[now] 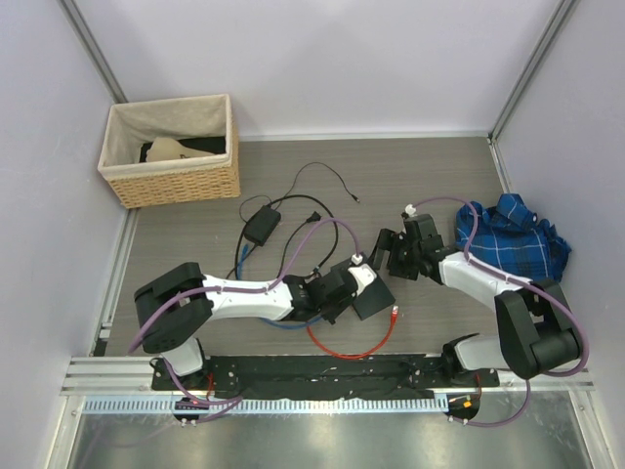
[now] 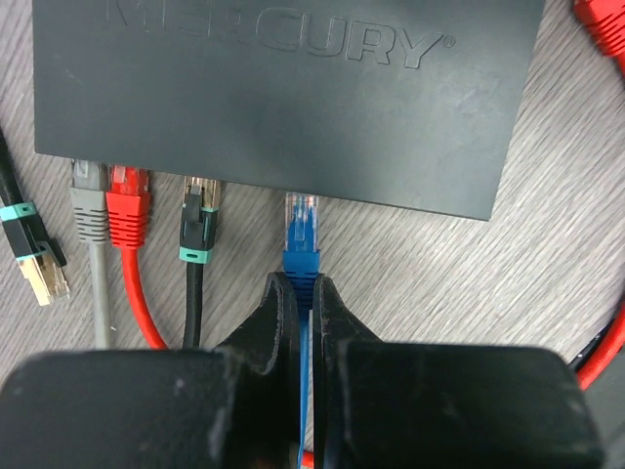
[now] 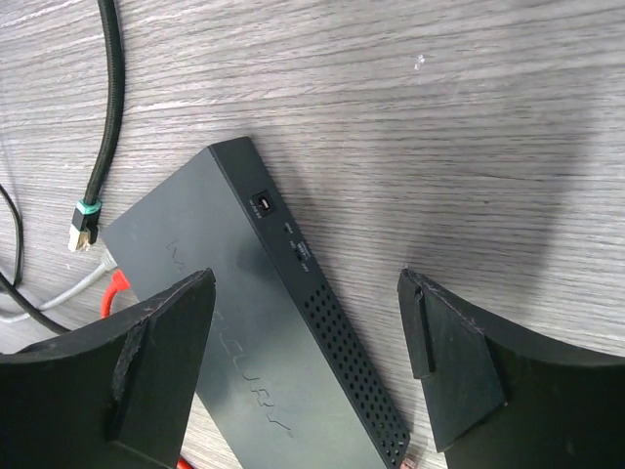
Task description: Insert the plug into the switch port
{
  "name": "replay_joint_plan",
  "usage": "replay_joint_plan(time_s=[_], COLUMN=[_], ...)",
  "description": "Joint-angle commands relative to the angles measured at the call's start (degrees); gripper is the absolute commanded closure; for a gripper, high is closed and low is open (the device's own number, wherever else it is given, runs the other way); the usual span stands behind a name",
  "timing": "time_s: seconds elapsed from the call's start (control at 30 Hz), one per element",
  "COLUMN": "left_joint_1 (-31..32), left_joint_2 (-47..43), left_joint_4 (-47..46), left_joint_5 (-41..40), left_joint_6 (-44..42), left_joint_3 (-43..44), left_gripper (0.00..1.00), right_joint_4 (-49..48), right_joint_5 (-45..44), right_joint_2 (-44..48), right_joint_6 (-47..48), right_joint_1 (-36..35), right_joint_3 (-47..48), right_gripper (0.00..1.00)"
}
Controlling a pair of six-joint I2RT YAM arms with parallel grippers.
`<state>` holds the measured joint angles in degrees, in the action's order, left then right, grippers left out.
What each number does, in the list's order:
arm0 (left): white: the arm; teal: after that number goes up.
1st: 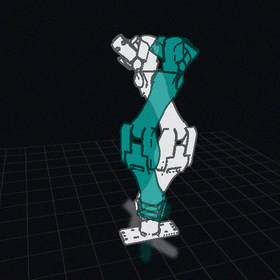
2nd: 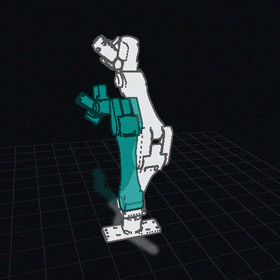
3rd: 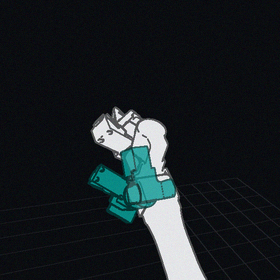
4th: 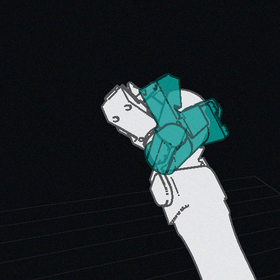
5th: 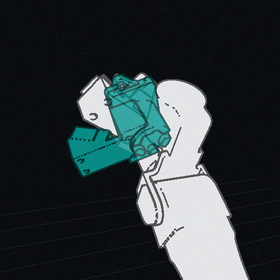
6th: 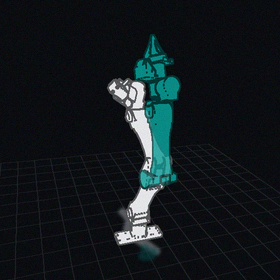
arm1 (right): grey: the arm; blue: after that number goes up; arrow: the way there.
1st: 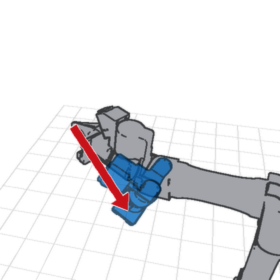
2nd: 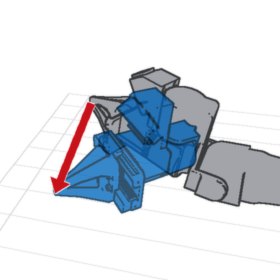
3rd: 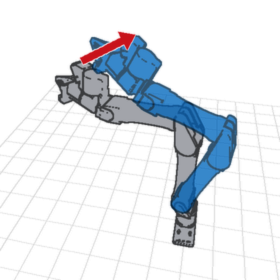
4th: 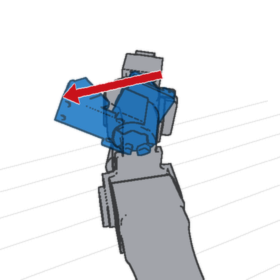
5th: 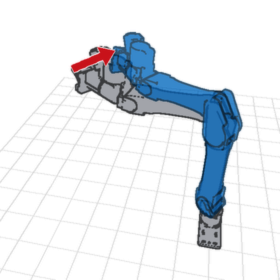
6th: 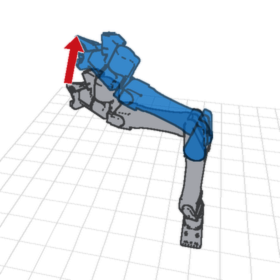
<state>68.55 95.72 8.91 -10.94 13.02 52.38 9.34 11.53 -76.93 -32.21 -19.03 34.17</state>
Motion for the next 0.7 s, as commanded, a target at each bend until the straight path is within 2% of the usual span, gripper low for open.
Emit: replay_joint_plan(time_s=[0.0, 0.3, 0.67], left_joint_1=[0.18, 0.18, 0.26], left_joint_2=[-0.01, 0.52, 1.75], left_joint_4=[-0.21, 0.06, 0.32], left_joint_5=[0.83, 3.12, 1.63], left_joint_6=[-0.89, -0.54, -2.03], left_joint_3=[2.55, 3.08, 4.66], left_gripper=[1.00, 1.00, 1.00], right_joint_4=[-1.96, -2.84, -3.45], right_joint_5=[1.57, 2.71, 5.17], right_joint_2=[-0.86, -1.03, -1.12], right_joint_6=[0.57, -0.14, -1.28], right_joint_1=[0.13, 0.13, 0.13], right_joint_3=[1.07, 0.19, -1.65], right_gripper=[0.16, 0.16, 0.17])
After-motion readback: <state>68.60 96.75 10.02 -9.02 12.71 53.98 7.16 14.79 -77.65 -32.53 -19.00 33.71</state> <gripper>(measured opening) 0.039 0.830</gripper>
